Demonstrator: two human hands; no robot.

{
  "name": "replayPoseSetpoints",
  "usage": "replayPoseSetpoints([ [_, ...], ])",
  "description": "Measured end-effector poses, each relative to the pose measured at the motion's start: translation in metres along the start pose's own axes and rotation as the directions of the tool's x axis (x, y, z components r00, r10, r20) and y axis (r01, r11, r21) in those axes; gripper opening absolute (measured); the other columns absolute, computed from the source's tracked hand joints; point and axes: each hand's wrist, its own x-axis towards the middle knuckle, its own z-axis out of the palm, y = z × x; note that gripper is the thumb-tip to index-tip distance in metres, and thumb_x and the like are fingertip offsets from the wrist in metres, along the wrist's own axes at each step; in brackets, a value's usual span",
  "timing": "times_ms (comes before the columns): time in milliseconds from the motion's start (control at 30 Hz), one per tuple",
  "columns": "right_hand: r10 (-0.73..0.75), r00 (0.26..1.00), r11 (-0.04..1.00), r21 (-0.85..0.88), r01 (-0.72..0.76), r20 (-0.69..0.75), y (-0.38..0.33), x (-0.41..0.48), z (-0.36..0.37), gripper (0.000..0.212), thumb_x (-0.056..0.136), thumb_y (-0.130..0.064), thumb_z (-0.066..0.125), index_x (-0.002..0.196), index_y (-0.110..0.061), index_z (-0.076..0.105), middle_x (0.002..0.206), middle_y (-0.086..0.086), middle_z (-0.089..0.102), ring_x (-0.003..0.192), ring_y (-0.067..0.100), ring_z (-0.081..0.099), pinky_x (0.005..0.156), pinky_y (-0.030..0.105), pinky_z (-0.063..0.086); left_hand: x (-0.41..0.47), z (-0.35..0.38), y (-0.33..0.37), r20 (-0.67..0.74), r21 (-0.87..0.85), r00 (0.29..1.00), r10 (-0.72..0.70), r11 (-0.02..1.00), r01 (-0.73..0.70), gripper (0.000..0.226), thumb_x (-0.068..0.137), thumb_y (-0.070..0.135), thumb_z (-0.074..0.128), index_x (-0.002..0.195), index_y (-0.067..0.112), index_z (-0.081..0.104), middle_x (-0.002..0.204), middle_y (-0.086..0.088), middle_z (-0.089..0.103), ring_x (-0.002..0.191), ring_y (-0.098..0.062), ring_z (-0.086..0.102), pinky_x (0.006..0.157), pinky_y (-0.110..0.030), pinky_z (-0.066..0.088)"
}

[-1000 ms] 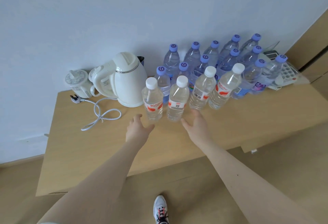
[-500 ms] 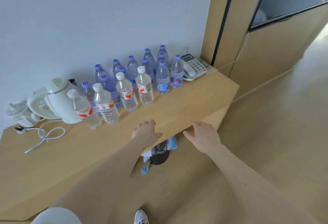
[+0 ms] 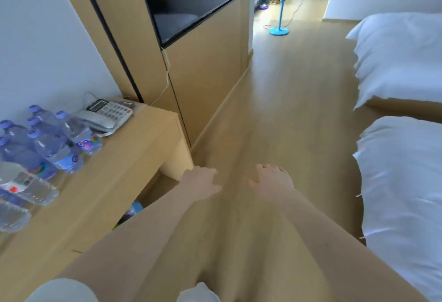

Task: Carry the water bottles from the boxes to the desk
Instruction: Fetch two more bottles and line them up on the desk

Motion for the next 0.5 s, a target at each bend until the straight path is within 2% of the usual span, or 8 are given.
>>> replayPoseSetpoints([
  [167,0.163,0.986,0.985,0.051,-0.164,0.029,0.065,0.013,-0.003,0.055,0.099,-0.053,0.036,0.141,-0.018,0.042,0.139,0.006,0.051,0.131,0.025,0.043,0.110,0.038,0.031,0.056,-0.009,0.055,0.059,0.116,0.991,0.120,0.985,-0.126,0.053,0.096,0.048,0.046,0.141,0.019,0.042,0.132,-0.004,0.056,0.119,-0.026,0.051,0.093,-0.039,0.041],
  [367,0.295,0.953,0.952,0.065,-0.299,0.065,0.127,0.050,-0.008,0.055,0.099,-0.052,0.036,0.143,-0.018,0.040,0.140,0.006,0.050,0.131,0.025,0.042,0.109,0.038,0.031,0.139,-0.021,0.117,0.097,0.119,0.962,0.256,0.956,-0.267,0.054,0.095,0.051,0.049,0.141,0.023,0.042,0.134,-0.002,0.056,0.119,-0.025,0.054,0.095,-0.034,0.042],
  [500,0.371,0.925,0.925,0.054,-0.376,0.081,0.164,0.093,-0.025,0.055,0.099,-0.053,0.037,0.141,-0.018,0.042,0.138,0.006,0.052,0.129,0.026,0.044,0.109,0.038,0.031,0.212,-0.035,0.150,0.142,0.108,0.940,0.311,0.939,-0.327,0.055,0.095,0.051,0.049,0.142,0.022,0.042,0.136,-0.004,0.055,0.125,-0.025,0.050,0.100,-0.036,0.040],
])
